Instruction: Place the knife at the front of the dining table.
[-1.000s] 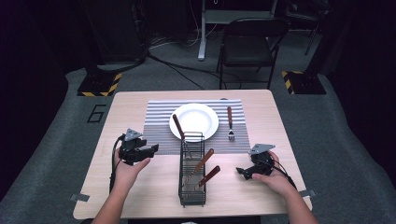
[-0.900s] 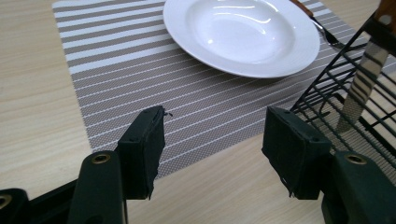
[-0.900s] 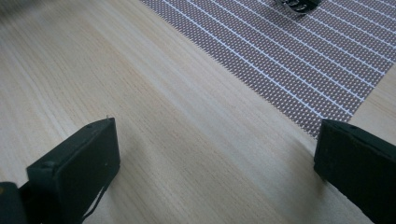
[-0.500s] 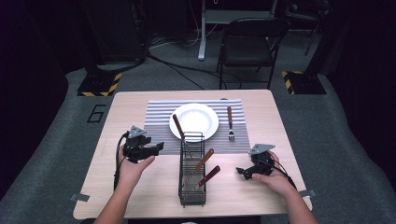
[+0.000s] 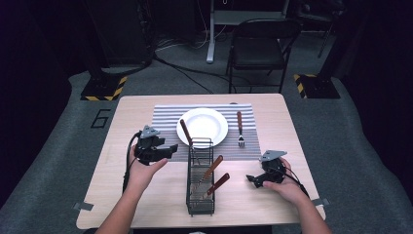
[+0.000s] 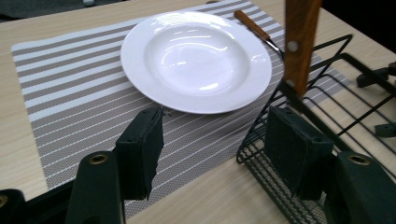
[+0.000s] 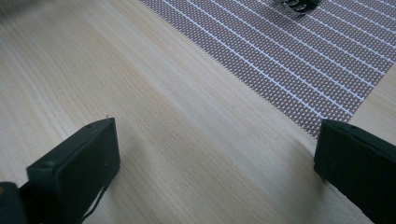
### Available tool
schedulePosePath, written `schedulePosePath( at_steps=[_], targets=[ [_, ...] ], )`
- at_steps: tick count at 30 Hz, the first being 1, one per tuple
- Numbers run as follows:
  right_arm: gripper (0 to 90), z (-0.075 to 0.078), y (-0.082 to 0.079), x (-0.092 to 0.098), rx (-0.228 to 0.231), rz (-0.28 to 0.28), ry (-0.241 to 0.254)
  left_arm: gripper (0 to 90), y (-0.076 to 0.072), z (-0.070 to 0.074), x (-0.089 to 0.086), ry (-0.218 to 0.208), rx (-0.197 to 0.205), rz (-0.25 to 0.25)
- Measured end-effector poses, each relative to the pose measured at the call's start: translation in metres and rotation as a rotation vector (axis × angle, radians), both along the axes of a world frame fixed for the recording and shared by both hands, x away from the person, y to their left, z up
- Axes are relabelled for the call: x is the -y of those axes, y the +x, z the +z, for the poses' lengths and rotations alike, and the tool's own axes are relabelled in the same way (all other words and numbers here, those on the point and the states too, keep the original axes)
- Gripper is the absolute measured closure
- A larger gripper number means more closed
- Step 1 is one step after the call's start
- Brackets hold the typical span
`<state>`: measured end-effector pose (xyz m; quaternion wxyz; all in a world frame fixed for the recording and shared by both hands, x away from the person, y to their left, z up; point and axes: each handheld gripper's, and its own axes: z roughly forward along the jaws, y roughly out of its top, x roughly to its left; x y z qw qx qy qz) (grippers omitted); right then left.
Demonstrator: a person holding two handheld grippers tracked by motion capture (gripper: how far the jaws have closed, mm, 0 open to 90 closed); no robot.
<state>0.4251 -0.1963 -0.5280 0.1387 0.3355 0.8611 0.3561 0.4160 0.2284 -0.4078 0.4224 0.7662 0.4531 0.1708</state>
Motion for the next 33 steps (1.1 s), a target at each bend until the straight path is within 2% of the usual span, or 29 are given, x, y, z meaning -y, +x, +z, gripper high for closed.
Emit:
schedulePosePath(
  at_steps=[6, 16, 28, 33],
  targets=[
    [0.0, 0.000, 0.000, 0.000, 0.000, 0.000, 0.000, 40.0, 0.000, 0.009, 0.010, -0.020, 0.019, -0.023],
    [0.0, 0.000, 0.000, 0.000, 0.000, 0.000, 0.000, 45.8, 0.003, 0.009, 0.023, -0.037, 0.016, -0.046],
    [0.0, 0.000, 0.000, 0.000, 0.000, 0.000, 0.000, 54.4, 0.009, 0.003, 0.042, -0.068, 0.007, -0.088],
    [0.0, 0.000, 0.000, 0.000, 0.000, 0.000, 0.000, 57.8, 0.012, -0.001, 0.045, -0.063, 0.008, -0.086]
  ],
)
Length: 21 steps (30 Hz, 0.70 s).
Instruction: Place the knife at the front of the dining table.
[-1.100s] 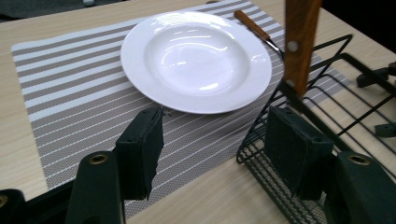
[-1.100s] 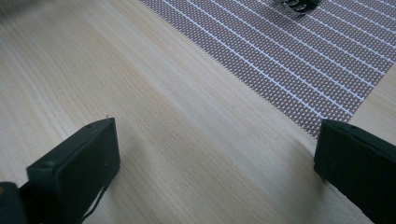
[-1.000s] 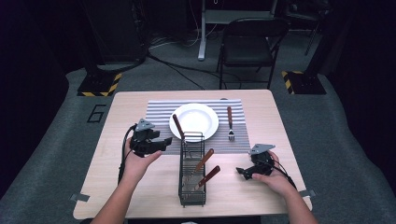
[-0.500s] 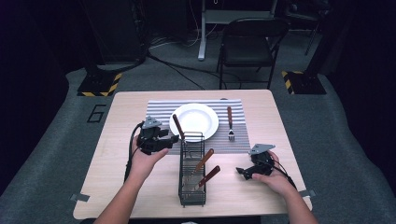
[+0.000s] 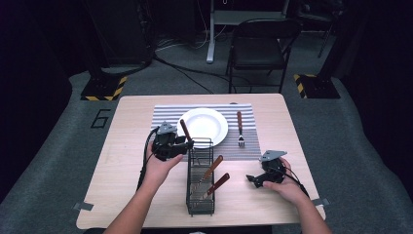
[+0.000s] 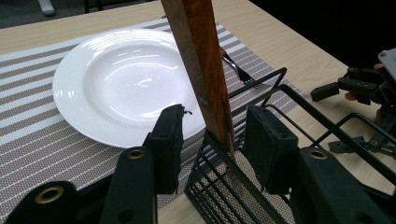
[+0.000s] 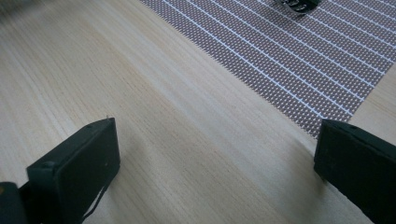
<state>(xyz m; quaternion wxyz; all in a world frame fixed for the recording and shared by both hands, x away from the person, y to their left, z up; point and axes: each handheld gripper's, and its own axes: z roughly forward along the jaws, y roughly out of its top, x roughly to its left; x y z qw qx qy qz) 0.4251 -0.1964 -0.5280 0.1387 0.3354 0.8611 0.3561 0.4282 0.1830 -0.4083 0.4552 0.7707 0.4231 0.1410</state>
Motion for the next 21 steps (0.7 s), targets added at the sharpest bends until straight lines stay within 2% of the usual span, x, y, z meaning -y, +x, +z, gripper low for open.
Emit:
schedulePosePath(
  at_steps=[5, 7, 11, 12, 16, 21],
  targets=[
    [0.0, 0.0000, 0.0000, 0.0000, 0.000, 0.000, 0.000, 67.2, 0.0004, -0.0009, 0.0017, 0.002, 0.020, -0.007],
    [0.0, 0.0000, 0.0003, 0.0002, 0.002, 0.003, -0.001, 69.4, -0.0010, -0.0001, 0.0029, 0.019, 0.036, -0.019],
    [0.0, 0.0000, 0.0000, 0.0000, 0.000, 0.000, 0.000, 69.9, -0.0026, 0.0009, 0.0033, 0.011, 0.044, -0.024],
    [0.0, 0.0000, 0.0001, 0.0000, 0.001, 0.001, 0.000, 70.0, -0.0042, 0.0019, 0.0036, 0.013, 0.059, -0.021],
    [0.0, 0.0000, 0.0000, 0.0000, 0.000, 0.000, 0.000, 70.8, -0.0060, 0.0046, 0.0036, 0.006, 0.076, -0.023],
    [0.0, 0.0000, 0.0002, 0.0001, 0.002, 0.002, -0.001, 72.6, -0.0087, 0.0058, 0.0049, -0.010, 0.076, -0.033]
  ],
)
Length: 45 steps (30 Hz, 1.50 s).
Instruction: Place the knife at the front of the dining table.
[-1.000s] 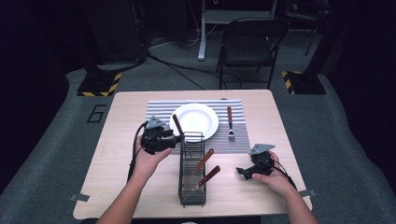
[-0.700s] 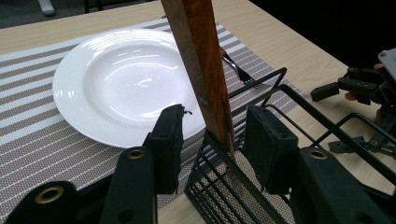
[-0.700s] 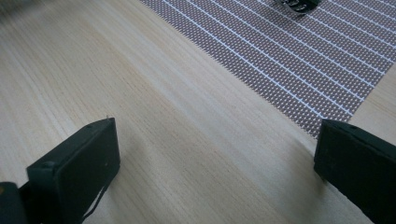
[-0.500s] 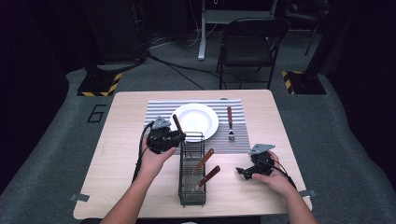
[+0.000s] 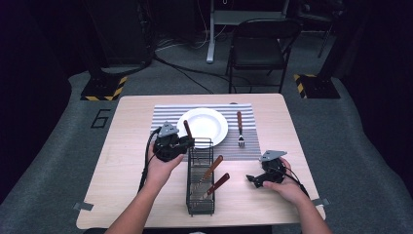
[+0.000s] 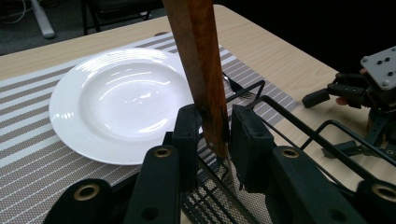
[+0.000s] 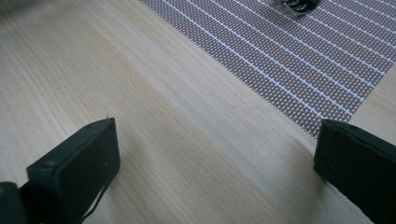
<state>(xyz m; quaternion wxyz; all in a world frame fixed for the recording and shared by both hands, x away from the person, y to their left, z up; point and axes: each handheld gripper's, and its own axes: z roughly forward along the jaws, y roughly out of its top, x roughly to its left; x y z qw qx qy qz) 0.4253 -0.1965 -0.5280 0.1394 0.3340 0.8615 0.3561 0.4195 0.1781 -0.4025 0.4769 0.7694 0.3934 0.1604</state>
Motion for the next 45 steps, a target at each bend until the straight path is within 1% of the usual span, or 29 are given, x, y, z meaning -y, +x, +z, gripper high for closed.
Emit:
schedulePosePath(
  at_steps=[4, 6, 8, 11, 13, 20, 21, 23, 26, 28, 30, 31, 33, 34, 38, 45],
  targets=[
    [0.0, 0.000, 0.000, 0.000, -0.001, -0.001, 0.001, 73.9, -0.002, 0.000, 0.002, -0.014, 0.000, -0.011],
    [0.0, 0.000, 0.000, 0.000, -0.002, -0.002, 0.001, 74.6, -0.003, -0.001, 0.004, -0.026, -0.004, -0.033],
    [0.0, 0.000, 0.000, 0.000, -0.002, -0.002, 0.001, 75.1, -0.005, 0.000, 0.006, -0.027, -0.004, -0.046],
    [0.0, 0.000, 0.000, 0.000, -0.002, -0.002, 0.001, 75.5, -0.009, -0.001, 0.008, -0.043, -0.003, -0.050],
    [0.0, 0.000, 0.000, 0.000, -0.002, -0.002, 0.001, 75.7, -0.011, -0.002, 0.008, -0.041, 0.008, -0.057],
    [0.0, 0.000, 0.000, 0.000, -0.002, -0.002, 0.001, 75.3, -0.015, -0.003, 0.011, -0.045, 0.012, -0.074],
    [0.0, 0.000, 0.000, 0.000, -0.002, -0.002, 0.001, 75.3, -0.014, -0.004, 0.011, -0.040, 0.016, -0.077],
    [0.0, 0.000, 0.000, 0.000, -0.002, -0.002, 0.001, 75.3, -0.013, -0.005, 0.011, -0.050, 0.012, -0.080],
    [0.0, 0.000, 0.000, 0.000, -0.002, -0.002, 0.001, 75.2, -0.012, -0.006, 0.012, -0.054, 0.009, -0.080],
    [0.0, 0.000, 0.000, 0.000, -0.002, -0.002, 0.001, 75.1, -0.011, -0.006, 0.013, -0.054, 0.003, -0.079],
    [0.0, 0.000, 0.000, 0.000, -0.001, -0.001, 0.001, 75.2, -0.010, -0.007, 0.013, -0.046, 0.004, -0.084],
    [0.0, 0.000, 0.000, 0.000, -0.002, -0.002, 0.001, 75.2, -0.010, -0.008, 0.014, -0.037, -0.004, -0.085],
    [0.0, 0.000, 0.000, 0.000, -0.002, -0.002, 0.001, 75.3, -0.010, -0.009, 0.014, -0.036, -0.007, -0.084],
    [0.0, 0.000, 0.000, 0.000, -0.002, -0.002, 0.001, 75.4, -0.009, -0.010, 0.014, -0.023, -0.010, -0.088],
    [0.0, 0.000, 0.000, 0.000, -0.002, -0.002, 0.001, 75.5, -0.008, -0.012, 0.015, -0.024, -0.016, -0.084],
    [0.0, 0.000, 0.000, 0.000, -0.002, -0.002, 0.001, 75.8, -0.008, -0.013, 0.015, -0.015, -0.005, -0.081]
  ],
)
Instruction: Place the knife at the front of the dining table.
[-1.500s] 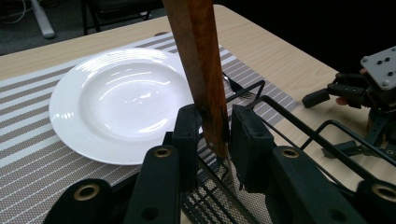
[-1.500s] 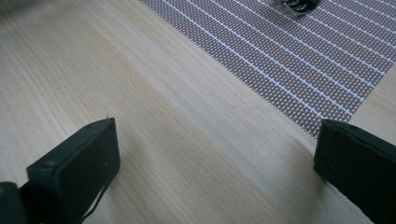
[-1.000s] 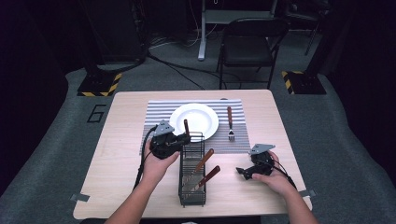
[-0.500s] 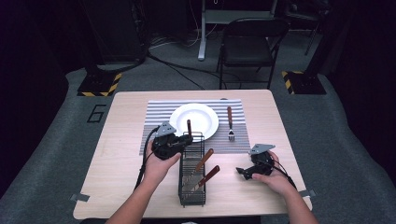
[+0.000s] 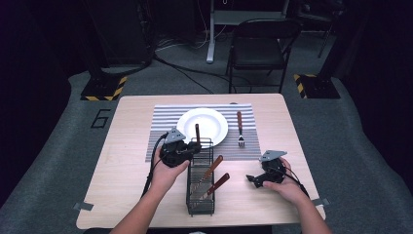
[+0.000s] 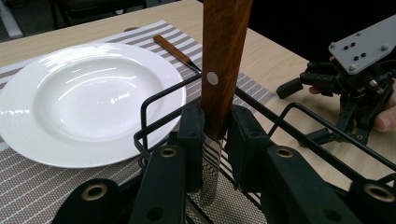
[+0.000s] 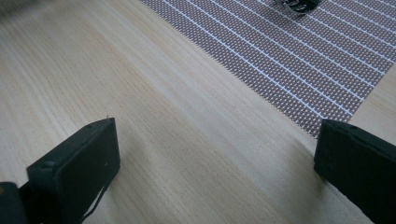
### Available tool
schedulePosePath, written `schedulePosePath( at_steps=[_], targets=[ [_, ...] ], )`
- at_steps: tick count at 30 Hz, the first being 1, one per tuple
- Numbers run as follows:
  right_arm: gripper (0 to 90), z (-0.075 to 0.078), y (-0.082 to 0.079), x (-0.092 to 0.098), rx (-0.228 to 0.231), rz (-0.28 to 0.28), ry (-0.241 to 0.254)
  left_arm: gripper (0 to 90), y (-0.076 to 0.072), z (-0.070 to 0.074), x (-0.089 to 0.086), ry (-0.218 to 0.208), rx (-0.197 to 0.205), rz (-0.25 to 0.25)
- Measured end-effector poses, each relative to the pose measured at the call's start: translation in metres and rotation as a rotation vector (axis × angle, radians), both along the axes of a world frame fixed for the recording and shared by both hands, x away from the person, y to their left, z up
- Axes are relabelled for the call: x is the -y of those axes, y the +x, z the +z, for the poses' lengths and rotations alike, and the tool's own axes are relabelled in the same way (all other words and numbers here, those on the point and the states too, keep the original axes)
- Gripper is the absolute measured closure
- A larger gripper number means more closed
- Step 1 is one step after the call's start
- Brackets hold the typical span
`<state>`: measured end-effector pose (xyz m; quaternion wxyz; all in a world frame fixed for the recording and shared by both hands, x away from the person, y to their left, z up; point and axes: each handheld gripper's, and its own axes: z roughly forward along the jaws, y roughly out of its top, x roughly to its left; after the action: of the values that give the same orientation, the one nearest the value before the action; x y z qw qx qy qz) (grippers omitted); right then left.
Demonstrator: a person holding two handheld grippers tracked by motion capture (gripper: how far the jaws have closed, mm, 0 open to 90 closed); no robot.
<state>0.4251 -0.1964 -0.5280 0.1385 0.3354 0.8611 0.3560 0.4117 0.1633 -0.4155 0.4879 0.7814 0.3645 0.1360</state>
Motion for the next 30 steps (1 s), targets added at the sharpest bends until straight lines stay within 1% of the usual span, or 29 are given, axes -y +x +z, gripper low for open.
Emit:
schedulePosePath(
  at_steps=[6, 9, 16, 20, 23, 24, 25, 27, 30],
  targets=[
    [0.0, 0.000, 0.000, 0.000, 0.001, 0.001, 0.000, 76.0, 0.000, 0.003, 0.000, 0.013, -0.007, 0.003],
    [0.0, 0.000, 0.000, 0.000, 0.000, 0.000, 0.000, 76.0, 0.000, 0.004, 0.000, 0.008, -0.010, 0.002],
    [0.0, 0.000, 0.000, 0.000, 0.000, 0.000, 0.000, 76.0, -0.002, 0.014, -0.002, 0.013, 0.000, -0.004],
    [0.0, 0.000, 0.000, 0.000, 0.000, 0.000, 0.000, 76.0, -0.003, 0.022, -0.004, 0.013, 0.016, -0.002],
    [0.0, 0.000, 0.000, 0.000, 0.000, 0.000, 0.000, 76.0, -0.003, 0.026, -0.004, 0.015, 0.019, -0.004],
    [0.0, 0.000, 0.000, 0.000, 0.000, 0.000, 0.000, 76.0, -0.004, 0.031, -0.005, 0.017, 0.025, -0.003],
    [0.0, 0.000, 0.000, 0.000, 0.000, 0.000, 0.000, 76.0, -0.004, 0.031, -0.005, 0.017, 0.025, -0.003],
    [0.0, 0.000, 0.000, 0.000, 0.000, 0.000, 0.000, 76.0, -0.004, 0.040, -0.006, 0.025, 0.040, -0.001],
    [0.0, 0.000, 0.000, 0.000, 0.000, 0.001, 0.000, 76.0, -0.004, 0.048, -0.008, 0.021, 0.048, 0.003]
  ],
)
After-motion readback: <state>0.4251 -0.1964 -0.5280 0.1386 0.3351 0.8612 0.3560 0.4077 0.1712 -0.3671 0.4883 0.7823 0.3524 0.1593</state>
